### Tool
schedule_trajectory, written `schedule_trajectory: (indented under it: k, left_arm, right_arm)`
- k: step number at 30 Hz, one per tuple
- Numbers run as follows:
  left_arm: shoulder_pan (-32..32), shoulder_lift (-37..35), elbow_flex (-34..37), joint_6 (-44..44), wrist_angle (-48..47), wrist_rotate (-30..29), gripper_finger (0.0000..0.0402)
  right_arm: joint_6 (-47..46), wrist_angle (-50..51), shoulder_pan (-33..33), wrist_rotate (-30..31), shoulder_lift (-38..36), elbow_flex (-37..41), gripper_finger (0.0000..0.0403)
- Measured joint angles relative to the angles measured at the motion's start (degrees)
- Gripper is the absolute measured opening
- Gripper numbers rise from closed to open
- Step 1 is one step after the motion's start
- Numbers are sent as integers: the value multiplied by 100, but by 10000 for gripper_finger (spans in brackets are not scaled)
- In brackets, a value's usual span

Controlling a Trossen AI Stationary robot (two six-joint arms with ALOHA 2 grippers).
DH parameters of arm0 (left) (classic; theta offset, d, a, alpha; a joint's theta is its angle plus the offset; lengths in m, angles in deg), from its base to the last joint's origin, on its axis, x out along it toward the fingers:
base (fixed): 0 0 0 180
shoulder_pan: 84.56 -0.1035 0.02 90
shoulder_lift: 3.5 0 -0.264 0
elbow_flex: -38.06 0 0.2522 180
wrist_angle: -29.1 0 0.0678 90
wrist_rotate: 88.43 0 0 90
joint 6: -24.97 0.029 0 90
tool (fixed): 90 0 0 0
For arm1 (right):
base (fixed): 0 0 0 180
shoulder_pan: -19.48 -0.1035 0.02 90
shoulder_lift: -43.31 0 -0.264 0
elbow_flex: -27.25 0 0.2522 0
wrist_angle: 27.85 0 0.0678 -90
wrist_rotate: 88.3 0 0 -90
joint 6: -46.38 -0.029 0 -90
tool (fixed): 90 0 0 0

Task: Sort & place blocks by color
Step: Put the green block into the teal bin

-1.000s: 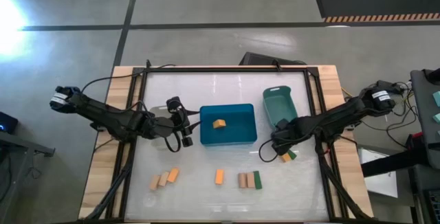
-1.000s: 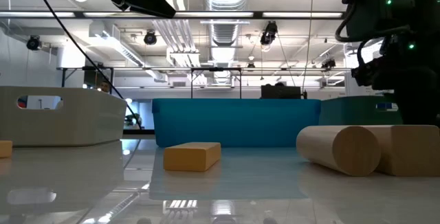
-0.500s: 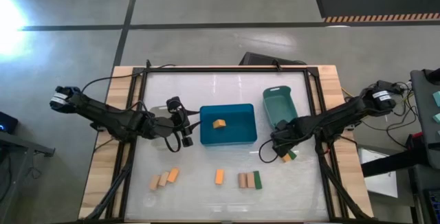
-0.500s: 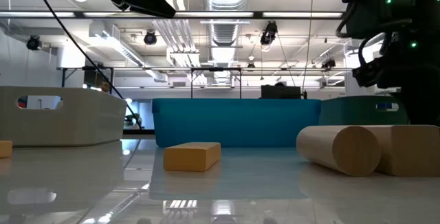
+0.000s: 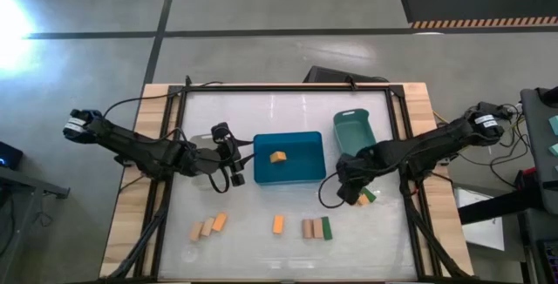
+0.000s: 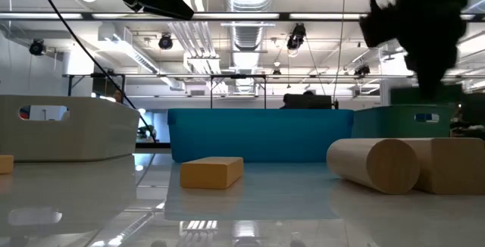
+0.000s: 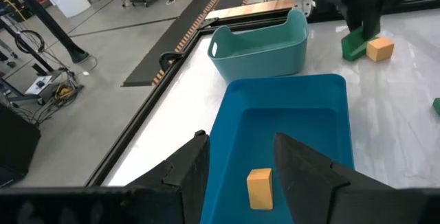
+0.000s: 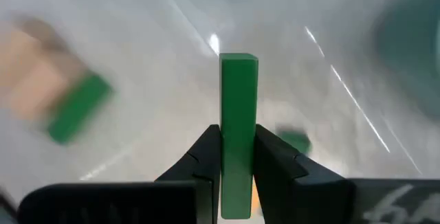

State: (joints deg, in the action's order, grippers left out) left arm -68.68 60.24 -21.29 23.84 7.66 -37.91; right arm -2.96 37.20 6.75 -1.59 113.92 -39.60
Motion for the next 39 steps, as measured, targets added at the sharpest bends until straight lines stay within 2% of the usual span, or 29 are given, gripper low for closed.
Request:
schedule_trajectory:
  k: [5,10,18,22,27,31,39]
  left_arm:
    - [0,0,0,0,-3,0,145]
    - [0,0,0,0,-15,-1,145]
    - [0,0,0,2,-25,-1,145]
    - [0,0,1,2,-27,0,145]
    - [2,0,2,2,-27,0,145]
    - [4,0,2,-2,-27,0,145]
    - [4,0,2,-165,-25,0,145]
  right_arm:
    - [404,777,470,754,7,-882,49]
    - [901,1703,1417,1297,7,-1281,48]
    - [2405,1447,3400,1358,98,-655,48]
    - [3005,938,4099,1157,220,-178,48]
    - [3323,298,4352,479,364,224,48]
    - [3343,-1,4336,472,484,374,59]
    - [3392,-111,4339,478,673,341,121]
